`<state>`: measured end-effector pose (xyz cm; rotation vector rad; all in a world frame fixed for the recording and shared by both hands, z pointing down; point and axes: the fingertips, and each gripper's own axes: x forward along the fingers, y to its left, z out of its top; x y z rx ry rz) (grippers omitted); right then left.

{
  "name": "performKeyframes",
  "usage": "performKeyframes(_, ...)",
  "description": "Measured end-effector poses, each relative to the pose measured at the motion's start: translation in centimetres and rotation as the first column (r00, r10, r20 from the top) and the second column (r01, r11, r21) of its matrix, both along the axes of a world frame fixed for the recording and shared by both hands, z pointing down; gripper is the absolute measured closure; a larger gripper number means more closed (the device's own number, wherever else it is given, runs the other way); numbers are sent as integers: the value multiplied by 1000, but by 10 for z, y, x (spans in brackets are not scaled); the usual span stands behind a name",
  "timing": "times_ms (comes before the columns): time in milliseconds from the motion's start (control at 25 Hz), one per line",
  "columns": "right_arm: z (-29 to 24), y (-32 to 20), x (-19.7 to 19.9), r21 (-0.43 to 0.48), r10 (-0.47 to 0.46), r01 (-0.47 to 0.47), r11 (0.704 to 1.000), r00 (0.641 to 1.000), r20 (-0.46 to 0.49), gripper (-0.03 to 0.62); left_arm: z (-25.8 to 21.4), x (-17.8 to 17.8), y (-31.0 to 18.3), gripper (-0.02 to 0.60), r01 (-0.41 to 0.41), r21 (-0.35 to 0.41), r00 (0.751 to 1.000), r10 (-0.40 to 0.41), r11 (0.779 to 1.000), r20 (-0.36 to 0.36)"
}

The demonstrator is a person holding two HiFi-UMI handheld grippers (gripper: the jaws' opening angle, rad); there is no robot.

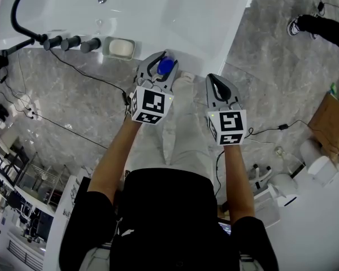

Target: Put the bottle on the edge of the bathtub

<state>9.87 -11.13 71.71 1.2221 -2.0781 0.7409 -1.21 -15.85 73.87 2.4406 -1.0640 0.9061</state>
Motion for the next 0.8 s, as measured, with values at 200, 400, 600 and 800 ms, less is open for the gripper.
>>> performKeyframes(200,0,2,-1,-5,0,0,1000,1000,3,572,-1,4,3,413,-19,26,1000,18,999,10)
performKeyframes(400,1,3,-3,-6,-3,3,1000,1000,6,572,-1,5,1,413,-20,22,1000,20,1000,4)
performKeyframes(600,2,3,-2,-10,-1,1,1000,1000,8,572,0,6,1,413,-21,12,1000,21,1000,0)
performKeyframes(800,0,2,1,-7,-4,5,1000,1000,10,572,-2,12,0,410,-30,4,1000,30,1000,-1)
